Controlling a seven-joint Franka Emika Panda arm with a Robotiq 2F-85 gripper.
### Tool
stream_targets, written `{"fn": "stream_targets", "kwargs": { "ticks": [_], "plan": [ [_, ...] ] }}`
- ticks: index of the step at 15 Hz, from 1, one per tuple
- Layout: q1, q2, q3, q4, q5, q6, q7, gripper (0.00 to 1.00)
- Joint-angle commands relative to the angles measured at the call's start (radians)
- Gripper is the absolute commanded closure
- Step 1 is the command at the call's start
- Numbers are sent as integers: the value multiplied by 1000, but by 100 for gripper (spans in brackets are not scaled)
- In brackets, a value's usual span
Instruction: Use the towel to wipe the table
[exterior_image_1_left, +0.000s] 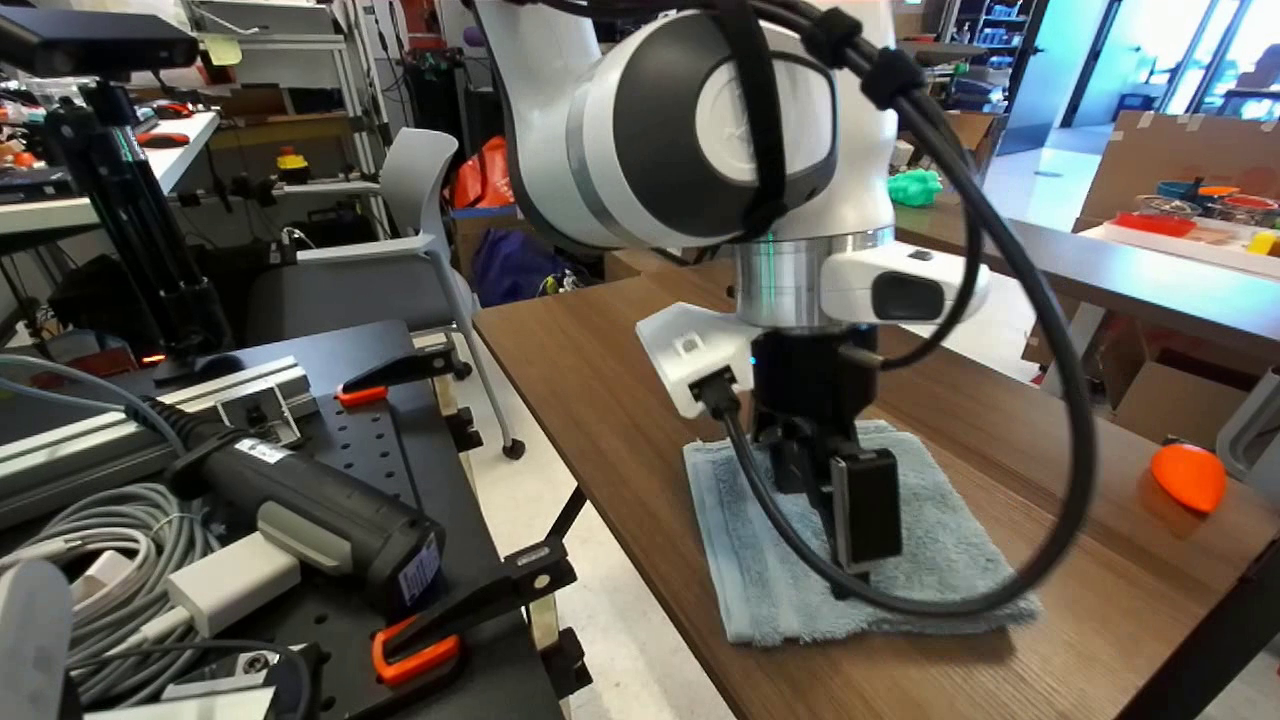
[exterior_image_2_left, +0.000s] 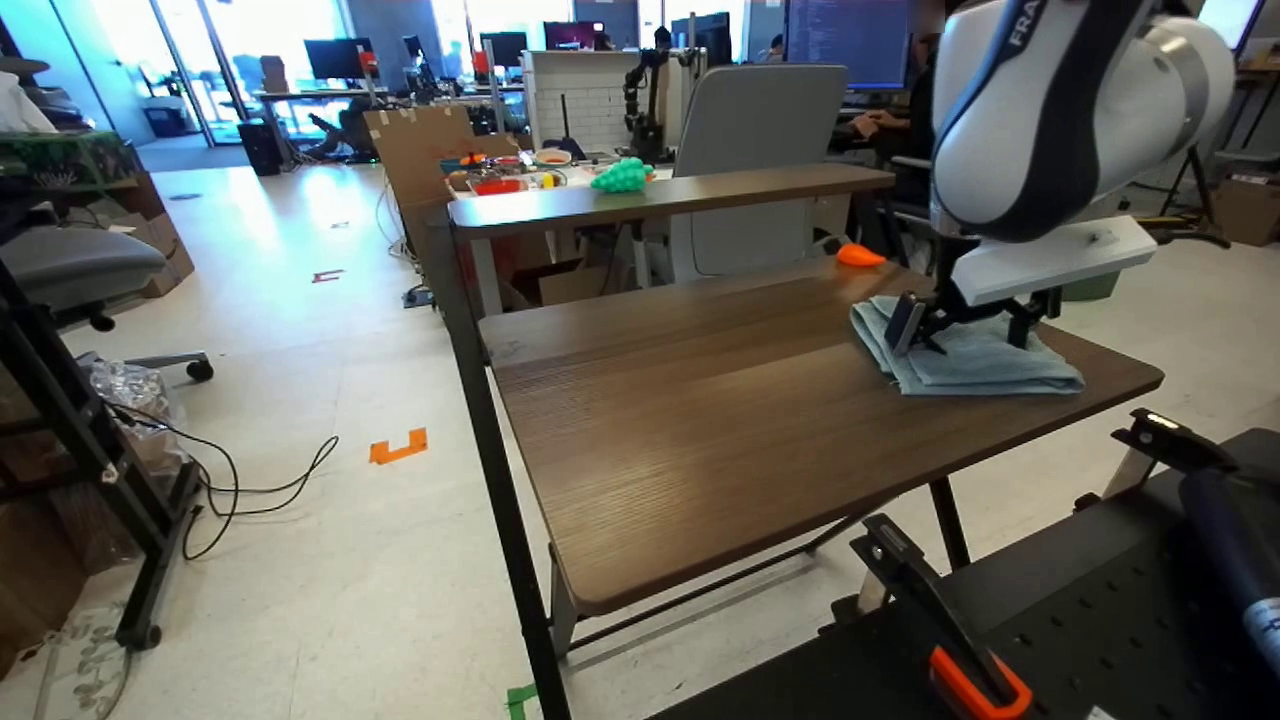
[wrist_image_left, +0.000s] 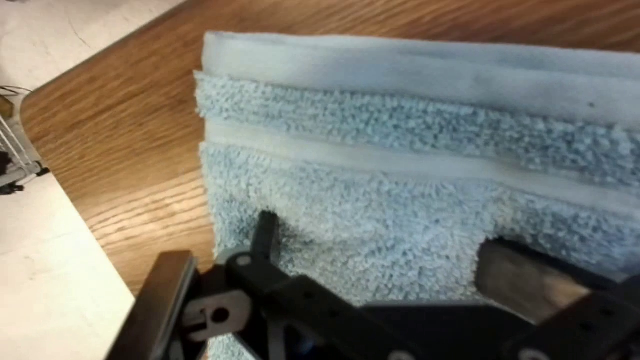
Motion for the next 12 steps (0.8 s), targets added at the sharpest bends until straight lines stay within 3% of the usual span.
{"fn": "stream_targets", "kwargs": {
  "ticks": [1,7,12],
  "plan": [
    [151,98,-26,84,-10,-179,129,0],
    [180,113,94,164,-19,-360,209,0],
    [226,123,110,111,-132,-254,315,0]
  ]
}}
